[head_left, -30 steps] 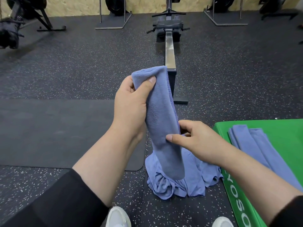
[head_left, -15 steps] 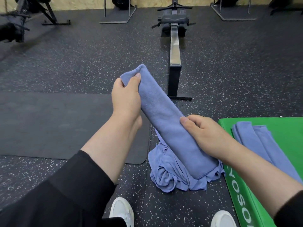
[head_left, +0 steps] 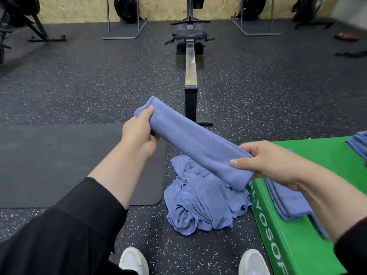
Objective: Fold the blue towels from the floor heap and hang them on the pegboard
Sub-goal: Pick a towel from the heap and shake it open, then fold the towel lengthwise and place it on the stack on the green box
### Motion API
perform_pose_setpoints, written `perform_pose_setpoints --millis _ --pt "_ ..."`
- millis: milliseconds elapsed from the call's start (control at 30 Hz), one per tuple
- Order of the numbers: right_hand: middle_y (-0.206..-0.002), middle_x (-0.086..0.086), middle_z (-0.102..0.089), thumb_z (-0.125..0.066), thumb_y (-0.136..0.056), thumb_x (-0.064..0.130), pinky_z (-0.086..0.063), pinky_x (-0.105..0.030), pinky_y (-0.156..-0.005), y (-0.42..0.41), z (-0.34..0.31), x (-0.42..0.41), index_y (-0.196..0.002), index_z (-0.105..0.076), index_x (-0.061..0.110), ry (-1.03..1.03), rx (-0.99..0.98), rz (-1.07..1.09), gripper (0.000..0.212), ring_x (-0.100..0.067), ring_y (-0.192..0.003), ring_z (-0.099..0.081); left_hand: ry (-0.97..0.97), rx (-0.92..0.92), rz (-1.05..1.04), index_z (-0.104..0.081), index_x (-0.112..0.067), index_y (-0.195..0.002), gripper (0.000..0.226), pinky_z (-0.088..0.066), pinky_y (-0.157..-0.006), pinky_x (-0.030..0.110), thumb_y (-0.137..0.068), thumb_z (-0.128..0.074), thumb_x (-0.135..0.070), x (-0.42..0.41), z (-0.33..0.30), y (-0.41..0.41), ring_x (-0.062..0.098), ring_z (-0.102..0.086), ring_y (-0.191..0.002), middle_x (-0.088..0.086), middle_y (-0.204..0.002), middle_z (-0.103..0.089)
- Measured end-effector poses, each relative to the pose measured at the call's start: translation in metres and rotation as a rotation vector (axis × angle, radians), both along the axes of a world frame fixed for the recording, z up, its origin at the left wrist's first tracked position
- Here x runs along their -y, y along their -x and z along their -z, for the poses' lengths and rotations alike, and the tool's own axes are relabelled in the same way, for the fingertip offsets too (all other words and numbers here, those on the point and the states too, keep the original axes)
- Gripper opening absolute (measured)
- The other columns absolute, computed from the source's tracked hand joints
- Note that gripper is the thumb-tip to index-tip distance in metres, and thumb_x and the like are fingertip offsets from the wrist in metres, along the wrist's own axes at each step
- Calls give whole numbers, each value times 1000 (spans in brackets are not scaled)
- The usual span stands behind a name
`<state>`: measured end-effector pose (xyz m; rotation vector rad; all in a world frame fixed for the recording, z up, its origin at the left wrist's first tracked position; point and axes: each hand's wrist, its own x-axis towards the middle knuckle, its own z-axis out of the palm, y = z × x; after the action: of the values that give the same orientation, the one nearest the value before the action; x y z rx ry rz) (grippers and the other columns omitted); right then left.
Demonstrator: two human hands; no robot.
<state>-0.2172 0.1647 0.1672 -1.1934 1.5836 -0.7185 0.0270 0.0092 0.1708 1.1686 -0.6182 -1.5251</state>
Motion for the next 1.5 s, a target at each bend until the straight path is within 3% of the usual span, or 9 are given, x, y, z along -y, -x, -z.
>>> perform_pose_setpoints --millis 300,433,667,833,1000,1167,1333,1400,1500 --pt "-59 5 -57 -72 -92 16 -60 -26 -64 91 -27 -64 -81 -66 4 84 -76 256 17 -7 -55 -60 66 67 231 -63 -13 -115 18 -58 -57 33 -97 -65 -14 -1 -4 121 23 -71 -76 9 -94 -72" --pt "-84 -11 -66 -65 -97 13 -60 -24 -66 131 -6 -95 -100 -69 -5 79 -30 396 19 -14 -75 -64 10 200 483 -61 -25 -102 2 -55 -46 31 -101 -61 -26 -4 -2 193 22 -70 -71 5 -92 -71" --pt "-76 -7 -57 -72 -91 13 -52 -36 -71 173 96 -151 -85 -65 3 -156 -104 522 14 -18 -70 -53 8 532 864 -55 -12 -84 22 -54 -66 36 -97 -46 3 -29 66 286 24 -56 -66 9 -76 -56" --pt "-119 -10 -67 -83 -78 32 -55 -49 -97 176 169 -159 -125 -64 18 -175 -150 646 53 -22 -100 -66 113 616 872 -55 -16 -73 31 -45 -63 28 -91 -50 8 -27 114 336 18 -44 -59 8 -68 -48" --pt "-106 -7 -65 -80 -85 21 -55 -45 -95 201 190 -133 -125 -61 20 -164 -115 760 45 -31 -102 -68 190 646 900 -51 -18 -73 29 -41 -59 27 -88 -52 6 0 137 388 19 -40 -59 7 -71 -43" --pt "-126 -8 -55 -81 -83 30 -45 -36 -98 221 225 -100 -139 -51 19 -175 -524 532 65 -26 -112 -57 259 1070 923 -56 -8 -103 17 -42 -70 34 -92 -62 -19 24 163 409 30 -51 -79 18 -95 -57" --pt "-132 0 -48 -73 -84 41 -44 -44 -90 221 252 -88 -120 -62 29 -106 -983 194 40 -31 -119 -47 1058 1502 1034 -60 -14 -123 32 -46 -88 46 -93 -52 -17 -34 235 380 37 -58 -114 12 -126 -58" --pt "-132 2 -50 -69 -85 43 -41 -42 -89 222 257 -87 -114 -65 30 -91 -1036 147 32 -28 -122 -45 1249 1509 1233 -60 -17 -126 33 -40 -101 47 -96 -50 -24 -65 258 370 32 -49 -132 9 -140 -51" --pt "-135 5 -49 -64 -88 45 -40 -42 -92 223 258 -87 -117 -65 33 -116 -1069 93 31 -25 -126 -43 1107 1607 1488 -33 -20 -154 49 -14 -119 58 -107 -36 -34 -86 280 357 25 -8 -156 5 -169 -10"
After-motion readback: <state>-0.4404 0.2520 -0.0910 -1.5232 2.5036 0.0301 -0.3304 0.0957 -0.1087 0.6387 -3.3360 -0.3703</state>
